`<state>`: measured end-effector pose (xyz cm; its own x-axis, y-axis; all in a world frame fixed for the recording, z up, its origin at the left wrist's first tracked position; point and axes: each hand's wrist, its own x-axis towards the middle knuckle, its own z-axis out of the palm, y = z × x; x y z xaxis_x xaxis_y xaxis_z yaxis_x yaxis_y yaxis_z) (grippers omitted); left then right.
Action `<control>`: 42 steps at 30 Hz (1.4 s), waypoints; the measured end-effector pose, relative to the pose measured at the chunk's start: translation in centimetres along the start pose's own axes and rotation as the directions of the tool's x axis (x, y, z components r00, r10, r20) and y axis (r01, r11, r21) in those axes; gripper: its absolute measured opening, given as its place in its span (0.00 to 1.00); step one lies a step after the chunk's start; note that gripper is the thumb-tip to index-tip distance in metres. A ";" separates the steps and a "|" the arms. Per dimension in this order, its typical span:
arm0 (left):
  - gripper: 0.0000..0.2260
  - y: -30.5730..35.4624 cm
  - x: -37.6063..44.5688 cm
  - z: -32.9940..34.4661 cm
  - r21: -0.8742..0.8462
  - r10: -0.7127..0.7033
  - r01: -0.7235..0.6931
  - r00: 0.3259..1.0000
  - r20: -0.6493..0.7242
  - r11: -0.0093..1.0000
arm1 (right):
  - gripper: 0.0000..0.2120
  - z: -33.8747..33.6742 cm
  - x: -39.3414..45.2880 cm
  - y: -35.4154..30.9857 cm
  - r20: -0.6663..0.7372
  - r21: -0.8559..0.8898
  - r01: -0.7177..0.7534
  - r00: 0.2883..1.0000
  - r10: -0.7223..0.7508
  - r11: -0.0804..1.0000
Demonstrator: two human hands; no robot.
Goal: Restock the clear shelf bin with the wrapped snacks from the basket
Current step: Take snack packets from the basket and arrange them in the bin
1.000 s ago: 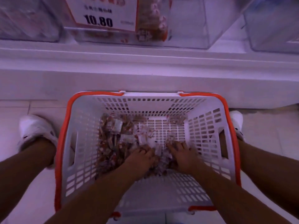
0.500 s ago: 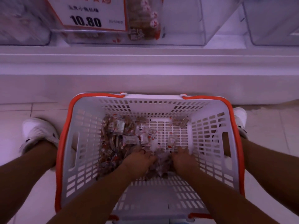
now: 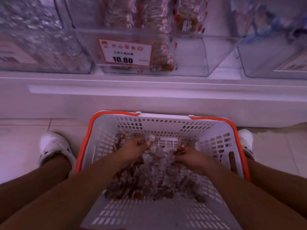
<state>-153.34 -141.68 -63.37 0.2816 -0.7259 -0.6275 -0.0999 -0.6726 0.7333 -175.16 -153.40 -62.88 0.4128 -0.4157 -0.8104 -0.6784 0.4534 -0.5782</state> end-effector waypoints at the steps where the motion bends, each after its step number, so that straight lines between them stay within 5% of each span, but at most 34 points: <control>1: 0.13 1.5 -0.6 -1.1 -0.032 0.013 -0.013 1.000 -0.017 0.999 | 0.08 0.1 -0.7 -2.2 0.027 0.060 0.041 0.999 -0.043 0.997; 7: 0.07 12.9 -8.7 -6.4 -0.110 0.239 -0.252 0.964 -0.119 0.962 | 0.03 -1.3 -11.5 -13.6 0.230 0.127 0.271 0.928 -0.294 0.954; 10: 0.07 16.4 -14.1 -6.4 -0.215 0.285 -0.294 0.956 -0.073 0.931 | 0.19 -0.8 -16.9 -15.8 0.201 0.104 0.396 0.890 -0.409 0.912; 12: 0.11 17.2 -16.5 -5.5 -0.253 0.298 -0.321 0.946 -0.125 0.913 | 0.19 0.2 -19.4 -16.1 0.167 0.119 0.437 0.876 -0.452 0.892; 16: 0.20 17.8 -18.0 -4.2 -0.438 0.096 -0.246 0.936 -0.337 0.865 | 0.07 2.0 -20.5 -15.3 -0.001 0.224 0.479 0.871 -0.491 0.849; 18: 0.20 18.3 -17.5 -4.4 -0.701 -0.071 -0.151 0.958 -0.277 0.697 | 0.04 2.5 -20.1 -15.2 -0.057 0.294 0.438 0.895 -0.442 0.850; 20: 0.14 18.6 -16.9 -5.1 -0.808 -0.066 -0.108 0.982 -0.178 0.579 | 0.01 2.9 -19.8 -15.3 -0.090 0.347 0.407 0.911 -0.402 0.845; 22: 0.06 18.9 -16.4 -5.6 -0.773 0.038 -0.115 0.992 -0.117 0.623 | 0.03 2.9 -19.3 -15.7 -0.068 0.381 0.402 0.910 -0.408 0.833; 31: 0.09 19.3 -15.0 -5.0 -0.544 0.083 -0.226 0.958 -0.275 0.808 | 0.11 3.7 -17.5 -17.6 0.014 0.450 0.383 0.900 -0.435 0.807; 37: 0.08 19.8 -15.2 -5.6 -0.782 0.038 -0.148 0.987 -0.158 0.605 | 0.12 4.0 -18.0 -17.6 0.075 0.416 0.361 0.901 -0.427 0.835; 42: 0.11 19.7 -14.0 -7.8 -0.770 -0.084 -0.228 0.936 -0.343 0.596 | 0.10 3.5 -19.1 -18.1 0.016 0.494 0.368 0.902 -0.431 0.788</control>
<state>-151.76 -143.63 -38.13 0.5989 -0.5733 -0.5592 0.6111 -0.1240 0.7818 -168.61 -150.93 -37.28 0.6744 -0.5580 -0.4835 -0.0823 0.5940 -0.8003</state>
